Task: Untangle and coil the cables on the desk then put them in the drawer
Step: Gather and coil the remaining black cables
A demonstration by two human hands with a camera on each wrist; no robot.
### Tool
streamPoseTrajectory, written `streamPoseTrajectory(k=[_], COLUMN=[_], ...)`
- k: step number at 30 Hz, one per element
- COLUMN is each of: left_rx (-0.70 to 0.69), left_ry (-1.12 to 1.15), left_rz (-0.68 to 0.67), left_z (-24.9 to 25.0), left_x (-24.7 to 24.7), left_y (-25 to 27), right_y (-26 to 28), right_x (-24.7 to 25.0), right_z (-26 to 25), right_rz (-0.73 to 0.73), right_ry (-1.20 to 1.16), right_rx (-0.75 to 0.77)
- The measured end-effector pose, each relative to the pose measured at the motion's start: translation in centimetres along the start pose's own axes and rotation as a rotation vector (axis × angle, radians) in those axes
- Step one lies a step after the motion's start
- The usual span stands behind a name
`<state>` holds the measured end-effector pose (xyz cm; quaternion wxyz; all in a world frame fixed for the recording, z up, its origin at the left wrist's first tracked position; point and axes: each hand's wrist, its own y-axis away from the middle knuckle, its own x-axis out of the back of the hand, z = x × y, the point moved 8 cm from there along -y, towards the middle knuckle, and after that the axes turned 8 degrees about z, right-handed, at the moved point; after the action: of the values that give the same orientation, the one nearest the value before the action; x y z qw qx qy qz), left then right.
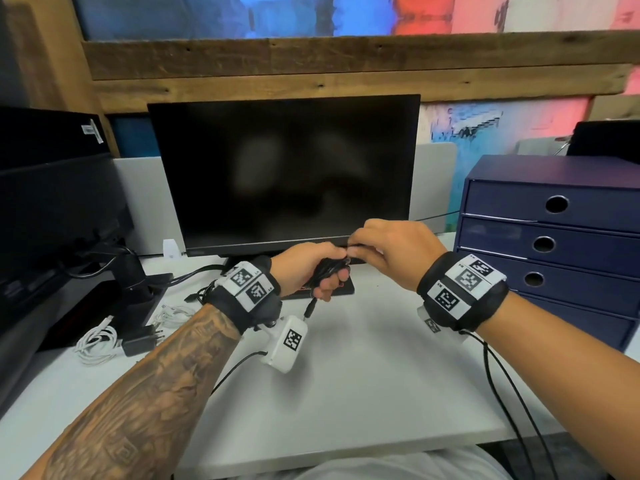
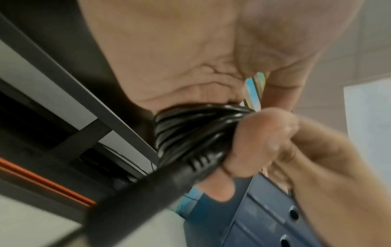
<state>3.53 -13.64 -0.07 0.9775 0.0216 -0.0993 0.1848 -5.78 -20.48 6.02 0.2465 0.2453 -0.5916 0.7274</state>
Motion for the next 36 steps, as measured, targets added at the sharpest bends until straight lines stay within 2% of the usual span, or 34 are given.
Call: streamPoseTrajectory(k=[3,6,8,11,14,16,18,21,25,28,30,36], left_rx=[0.006,-0.046,-0.083,-0.132,-0.195,-0.245,-0.296,-0.342,-0.306,-0.312,-0.277,-0.024], left_ry=[0.150,0.454,0.637,0.835,0.905,0.928,0.868,0.684,0.327,-0.011,-0.153,-0.039], left_rz=[-0.070,-0.068,-0.047,-0.003,0.099,0.200,0.323,0.476,0.524,0.472,0.416,0.150], left_z=[1.4,3.1,3.6,3.7,3.8,3.8,3.3,1.9,0.3,0.0,-0.1,-0.9], left_x=[0.6,0.7,0.5,0.5,0.8,1.6,3.0,5.0,4.7,3.7,2.9,-0.3], left_y=[1.3,1.8,1.6,1.1,0.5,0.1,-0.3,-0.5,-1.1,-1.6,-1.5,-1.2], right_y=[0.3,0.9,1.5,2.2,3.2,4.2,4.8,3.5,1.6,1.0,0.6,0.2], right_x=[-0.2,-1.7,-3.2,-5.3,-6.8,-7.9,-8.4,-7.3,-5.0,-2.8,-1.6,0.0], right_z=[1.8,2.9,1.9,1.1,0.2,-1.7,-3.6,-4.1,-2.9,-1.7,-1.4,-0.5], right_rz=[0.040,0.007,-0.053,-0.141,-0.290,-0.440,-0.521,-0.453,-0.365,-0.276,-0.241,-0.204], right_ry=[-0.062,-0.312,-0.462,-0.547,-0.605,-0.588,-0.539,-0.439,-0.290,-0.157,-0.107,-0.093], right_rx=[-0.099,-0.304,-0.365,-0.459,-0.556,-0.511,-0.413,-0.322,-0.184,-0.139,-0.102,-0.098])
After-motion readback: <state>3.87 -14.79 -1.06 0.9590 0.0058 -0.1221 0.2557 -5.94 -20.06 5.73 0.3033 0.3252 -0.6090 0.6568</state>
